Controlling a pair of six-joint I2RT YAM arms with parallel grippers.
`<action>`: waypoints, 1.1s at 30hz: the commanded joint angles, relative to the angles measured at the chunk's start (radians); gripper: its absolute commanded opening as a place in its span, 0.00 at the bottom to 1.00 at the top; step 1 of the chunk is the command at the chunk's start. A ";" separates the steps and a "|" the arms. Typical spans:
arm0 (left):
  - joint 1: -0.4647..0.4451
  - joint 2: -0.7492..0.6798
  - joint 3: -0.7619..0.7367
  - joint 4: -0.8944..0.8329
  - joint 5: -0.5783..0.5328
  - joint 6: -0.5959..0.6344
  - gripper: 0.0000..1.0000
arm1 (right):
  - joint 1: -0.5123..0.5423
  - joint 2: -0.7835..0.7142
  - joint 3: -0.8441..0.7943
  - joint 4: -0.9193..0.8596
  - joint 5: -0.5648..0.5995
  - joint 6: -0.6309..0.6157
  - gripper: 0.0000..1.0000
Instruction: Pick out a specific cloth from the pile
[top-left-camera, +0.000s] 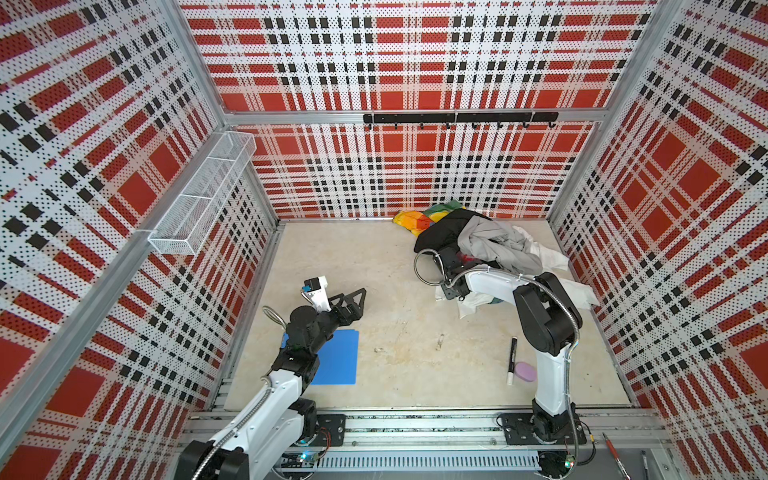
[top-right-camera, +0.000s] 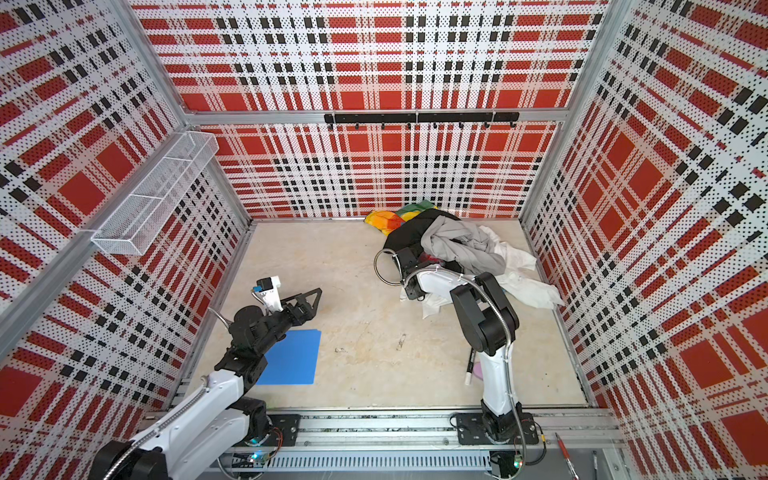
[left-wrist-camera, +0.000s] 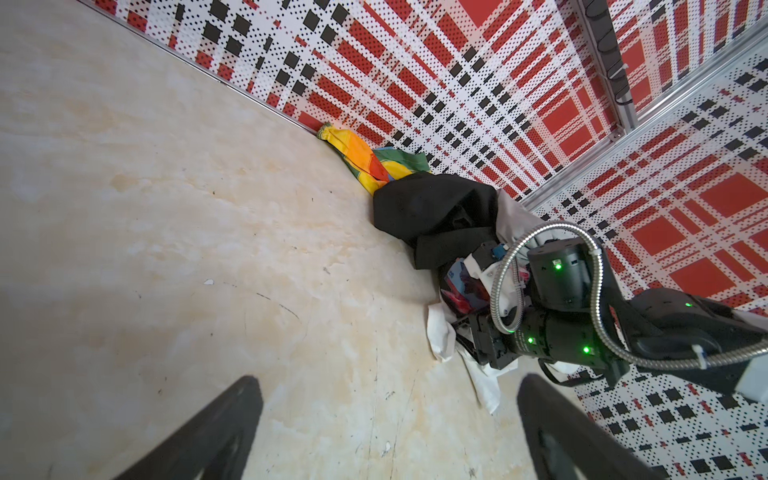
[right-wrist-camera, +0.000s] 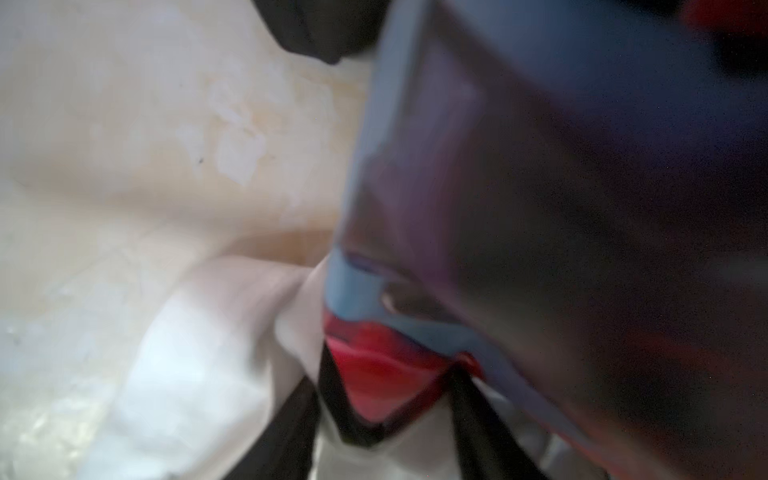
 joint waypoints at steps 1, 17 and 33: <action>0.010 -0.009 0.010 0.015 0.005 0.007 0.99 | 0.000 0.015 0.026 0.031 0.021 0.001 0.22; 0.008 -0.017 0.006 0.014 0.004 0.001 0.99 | -0.004 -0.258 0.311 0.002 -0.013 -0.076 0.00; -0.002 -0.042 -0.018 0.025 -0.016 -0.005 0.99 | -0.066 -0.130 0.323 -0.036 -0.018 -0.049 0.00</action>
